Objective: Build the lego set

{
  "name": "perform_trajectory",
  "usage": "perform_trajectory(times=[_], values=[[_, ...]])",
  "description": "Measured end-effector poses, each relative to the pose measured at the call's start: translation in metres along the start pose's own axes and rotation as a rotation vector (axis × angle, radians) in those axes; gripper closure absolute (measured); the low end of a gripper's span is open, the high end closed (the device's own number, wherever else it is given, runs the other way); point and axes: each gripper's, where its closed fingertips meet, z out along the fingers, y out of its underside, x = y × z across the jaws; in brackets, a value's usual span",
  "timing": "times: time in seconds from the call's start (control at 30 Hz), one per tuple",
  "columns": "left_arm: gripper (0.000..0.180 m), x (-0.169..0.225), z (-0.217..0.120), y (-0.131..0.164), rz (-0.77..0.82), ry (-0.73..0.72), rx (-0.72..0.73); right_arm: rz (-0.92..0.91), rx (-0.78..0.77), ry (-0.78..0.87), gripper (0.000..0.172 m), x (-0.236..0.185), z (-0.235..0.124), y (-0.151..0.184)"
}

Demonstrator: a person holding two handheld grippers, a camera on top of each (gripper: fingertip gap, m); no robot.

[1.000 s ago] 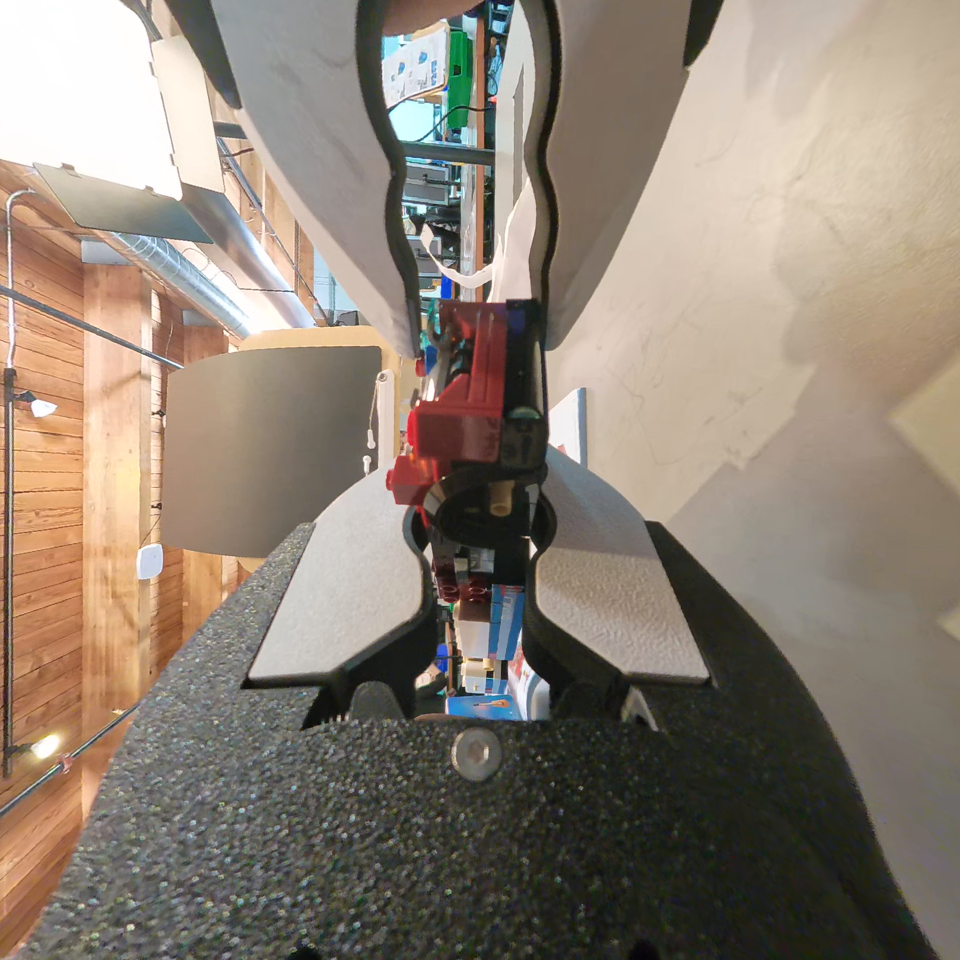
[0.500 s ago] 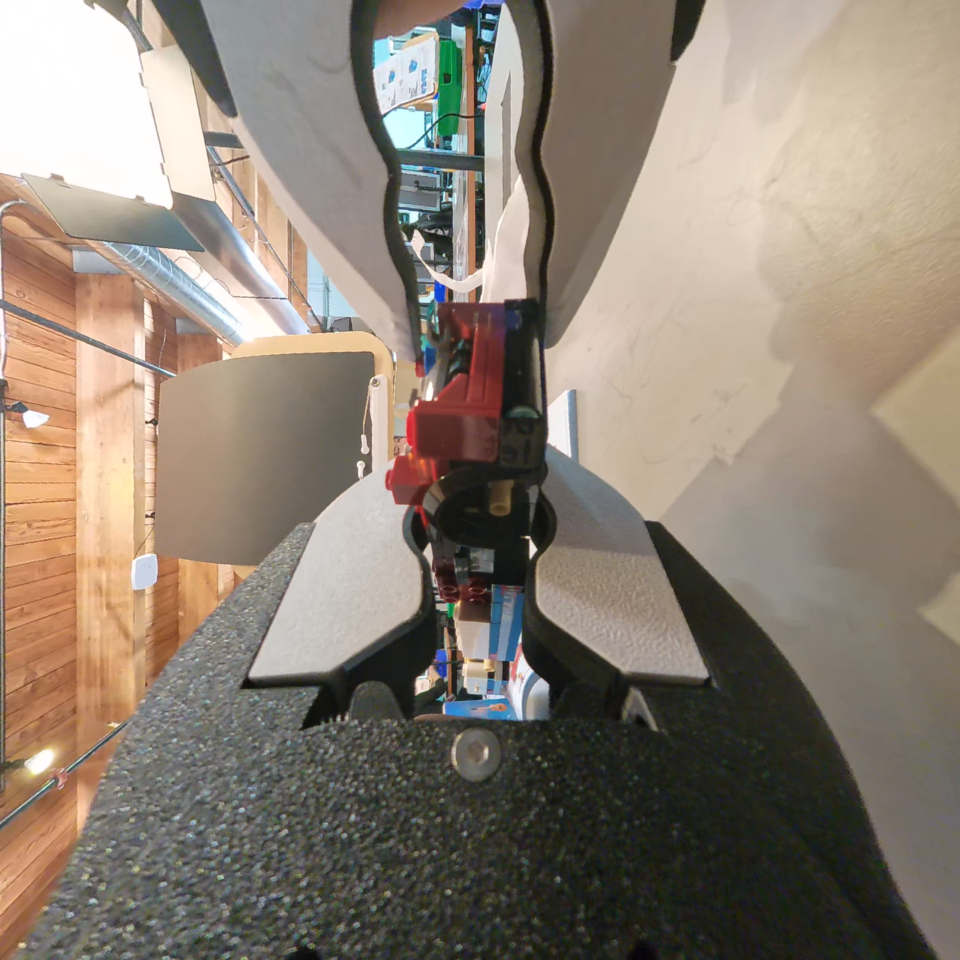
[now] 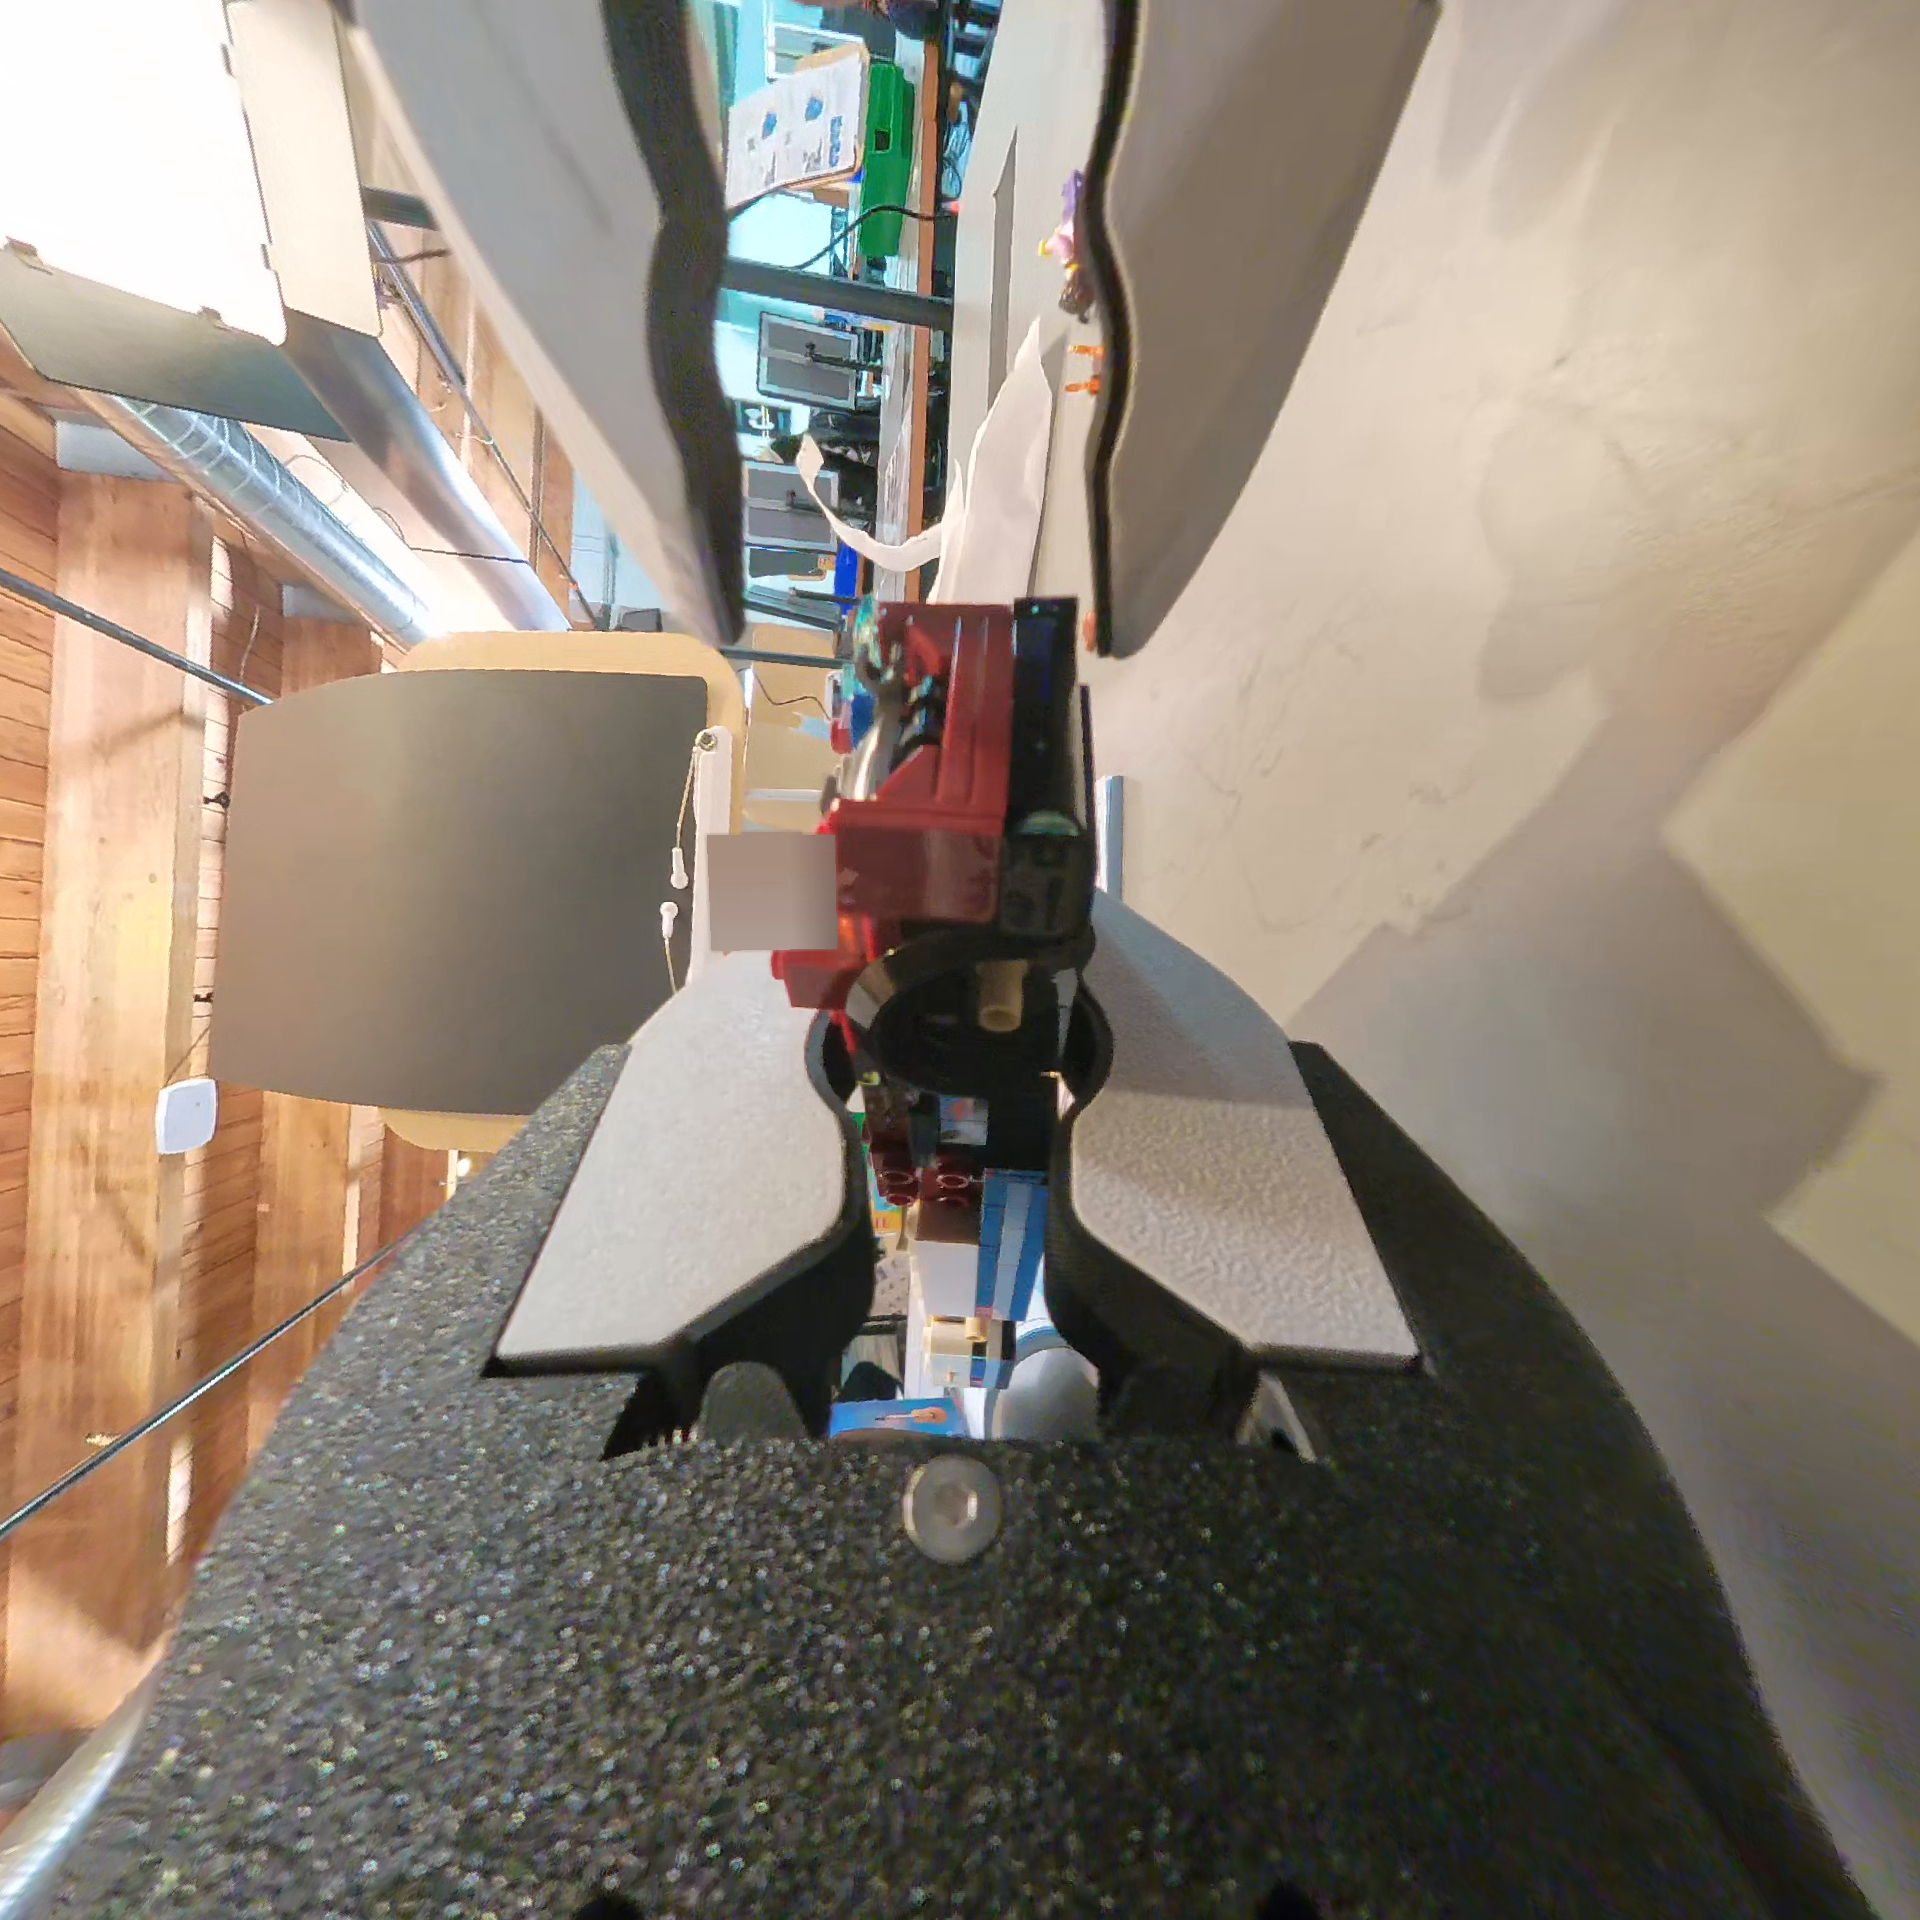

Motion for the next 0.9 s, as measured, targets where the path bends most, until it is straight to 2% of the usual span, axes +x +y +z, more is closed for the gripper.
perform_trajectory(times=[0.13, 0.4, 0.9], values=[[0.145, -0.0003, -0.0005, 0.0002, -0.013, 0.002, 0.003, -0.011, 0.011, 0.003, 0.137, -0.0019, -0.0011, -0.0002], [0.145, 0.0003, -0.0014, -0.0004, -0.013, 0.008, 0.004, -0.056, 0.024, 0.01, 0.144, -0.0056, -0.0013, -0.0021], [0.145, 0.0009, -0.0019, -0.0017, 0.009, 0.006, 0.003, -0.08, 0.023, 0.002, 0.145, -0.0078, -0.003, -0.002]])
